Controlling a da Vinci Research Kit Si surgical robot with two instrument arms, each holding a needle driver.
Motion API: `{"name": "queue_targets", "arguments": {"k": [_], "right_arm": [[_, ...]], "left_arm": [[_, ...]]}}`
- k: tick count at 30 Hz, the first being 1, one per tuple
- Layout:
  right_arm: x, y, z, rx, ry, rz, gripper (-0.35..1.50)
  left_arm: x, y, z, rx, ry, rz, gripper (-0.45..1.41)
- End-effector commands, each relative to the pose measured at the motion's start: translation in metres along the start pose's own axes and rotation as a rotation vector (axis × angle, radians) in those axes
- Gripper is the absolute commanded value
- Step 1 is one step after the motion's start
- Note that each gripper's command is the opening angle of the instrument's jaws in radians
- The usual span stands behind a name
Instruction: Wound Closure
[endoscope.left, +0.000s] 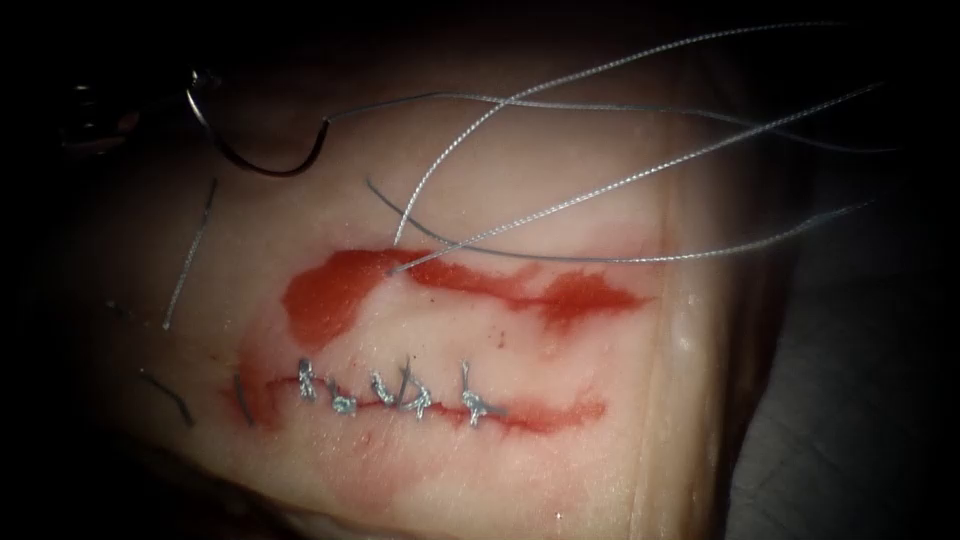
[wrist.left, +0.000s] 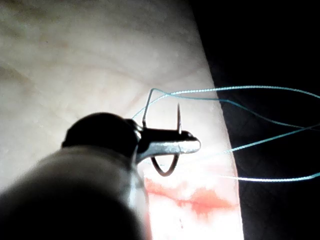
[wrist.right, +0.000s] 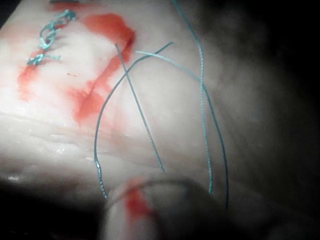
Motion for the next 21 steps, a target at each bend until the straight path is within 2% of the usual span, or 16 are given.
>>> {"name": "queue_targets", "arguments": {"k": [1, 5, 6, 7, 8, 11, 16, 19, 21], "right_arm": [[0.0008, -0.0005, 0.0005, 0.008, 0.01, 0.016, -0.35], [0.0013, -0.0006, 0.0002, 0.017, 0.039, 0.048, -0.35], [0.0011, -0.0006, 0.0003, 0.018, 0.044, 0.055, -0.1], [0.0008, -0.0005, 0.0002, 0.019, 0.048, 0.061, 0.42], [0.0002, -0.0004, 0.0002, 0.019, 0.052, 0.074, 0.61], [-0.0014, 0.0003, -0.0003, 0.018, 0.066, 0.048, 0.56], [-0.006, 0.0023, -0.0021, -0.023, 0.07, 0.011, 0.54], [-0.0093, 0.0038, -0.0035, -0.092, 0.008, -0.037, 0.54], [-0.0116, 0.005, -0.0044, -0.156, -0.081, -0.073, 0.56]], "left_arm": [[-0.0001, 0.0007, 0.0003, 0.001, 0.0, 0.002, -0.45], [-0.0001, 0.0007, 0.0003, 0.001, 0.0, 0.002, -0.45], [-0.0001, 0.0007, 0.0003, 0.001, 0.0, 0.002, -0.45], [-0.0001, 0.0007, 0.0003, 0.001, 0.0, 0.002, -0.45], [-0.0001, 0.0007, 0.0003, 0.001, 0.0, 0.002, -0.45], [-0.0001, 0.0006, 0.0003, 0.0, 0.0, -0.004, -0.45], [-0.0001, 0.0006, 0.0003, 0.0, -0.001, -0.004, -0.45], [-0.0001, 0.0006, 0.0004, 0.0, -0.001, -0.004, -0.45], [-0.0001, 0.0006, 0.0004, 0.0, -0.001, -0.004, -0.45]]}}
